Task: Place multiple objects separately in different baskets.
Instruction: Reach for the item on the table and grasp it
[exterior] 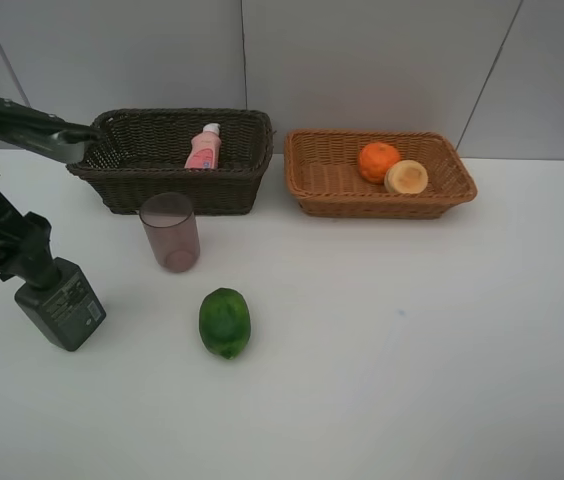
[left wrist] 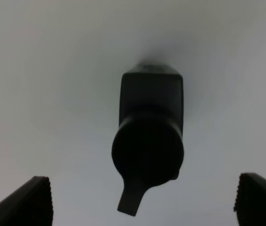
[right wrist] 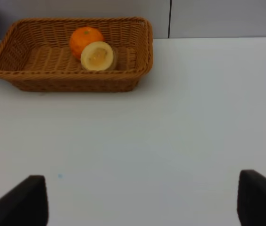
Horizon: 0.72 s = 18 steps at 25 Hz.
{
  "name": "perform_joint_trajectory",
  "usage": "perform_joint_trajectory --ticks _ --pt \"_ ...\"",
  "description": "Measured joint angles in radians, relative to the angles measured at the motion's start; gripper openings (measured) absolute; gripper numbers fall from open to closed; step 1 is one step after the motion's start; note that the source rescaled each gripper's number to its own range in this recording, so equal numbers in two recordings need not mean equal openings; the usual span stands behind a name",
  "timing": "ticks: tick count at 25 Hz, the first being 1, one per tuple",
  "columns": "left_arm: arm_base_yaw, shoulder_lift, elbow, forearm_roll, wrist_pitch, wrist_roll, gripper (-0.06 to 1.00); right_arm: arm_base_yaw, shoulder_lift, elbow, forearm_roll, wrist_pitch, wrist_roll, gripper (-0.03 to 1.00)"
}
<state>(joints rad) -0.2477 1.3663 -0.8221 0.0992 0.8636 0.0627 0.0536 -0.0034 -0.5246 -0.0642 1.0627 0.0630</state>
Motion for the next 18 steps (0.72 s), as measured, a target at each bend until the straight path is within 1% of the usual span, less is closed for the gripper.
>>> perform_joint_trajectory --ticks 8,13,18 --pt "0.000 0.077 0.000 0.004 -0.012 0.000 1.00 0.000 0.000 0.000 0.000 0.000 0.000 0.71" --pt "0.000 0.116 0.000 0.004 -0.048 0.000 1.00 0.000 0.000 0.000 0.000 0.000 0.000 0.71" --pt "0.000 0.161 0.000 0.005 -0.063 0.001 1.00 0.000 0.000 0.000 0.000 0.000 0.000 0.71"
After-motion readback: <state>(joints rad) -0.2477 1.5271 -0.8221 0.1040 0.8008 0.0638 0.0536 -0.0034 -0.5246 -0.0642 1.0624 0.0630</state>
